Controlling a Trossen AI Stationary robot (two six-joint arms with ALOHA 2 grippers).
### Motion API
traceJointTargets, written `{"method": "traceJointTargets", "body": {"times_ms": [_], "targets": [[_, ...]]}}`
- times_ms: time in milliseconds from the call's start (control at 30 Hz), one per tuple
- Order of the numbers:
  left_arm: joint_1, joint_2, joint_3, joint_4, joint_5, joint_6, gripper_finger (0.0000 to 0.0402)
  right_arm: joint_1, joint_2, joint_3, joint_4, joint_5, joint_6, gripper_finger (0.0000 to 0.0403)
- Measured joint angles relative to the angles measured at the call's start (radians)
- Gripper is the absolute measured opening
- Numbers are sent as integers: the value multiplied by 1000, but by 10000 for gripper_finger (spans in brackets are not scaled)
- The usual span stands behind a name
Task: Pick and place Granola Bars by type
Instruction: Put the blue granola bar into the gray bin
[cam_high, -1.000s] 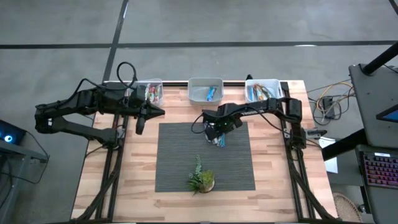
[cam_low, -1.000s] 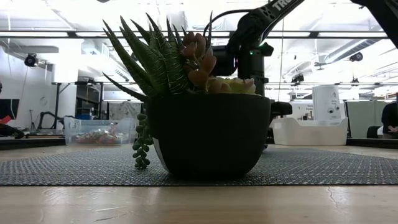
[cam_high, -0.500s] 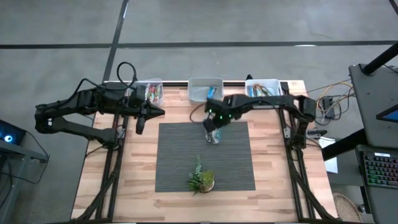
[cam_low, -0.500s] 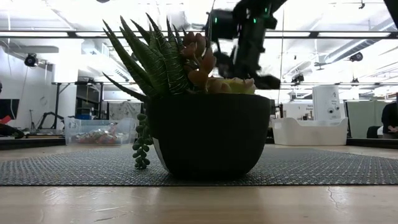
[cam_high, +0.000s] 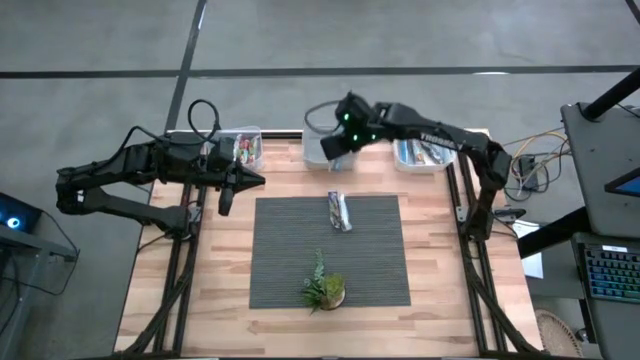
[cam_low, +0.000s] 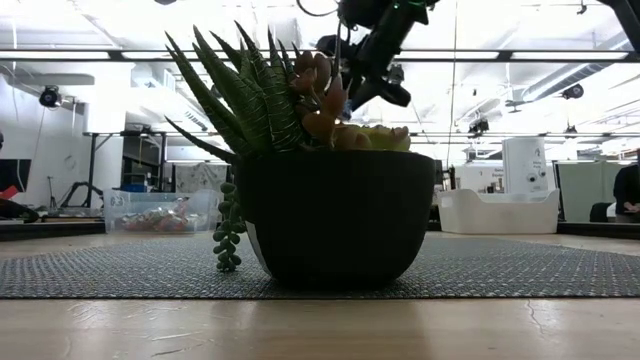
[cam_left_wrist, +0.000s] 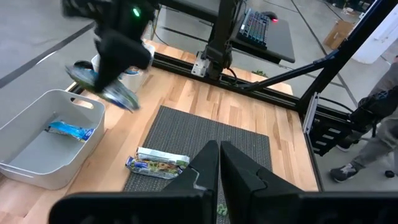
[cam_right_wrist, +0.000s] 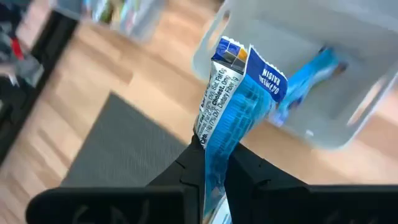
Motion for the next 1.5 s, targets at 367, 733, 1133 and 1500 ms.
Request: {"method": "traceJointTargets", "body": {"times_ms": [367, 733, 1133, 1500], "targets": [[0, 0, 0, 0, 0, 0, 0, -130, 0, 73, 1, -74, -81, 33], [0, 0, 0, 0, 0, -20, 0, -184, 112, 91, 6, -93, -102, 33], [0, 0, 0, 0, 0, -21, 0, -195, 367, 283, 4, -156, -137, 33], [0, 0, 0, 0, 0, -22, 0, -194, 517, 516, -149, -128, -173, 33]]}}
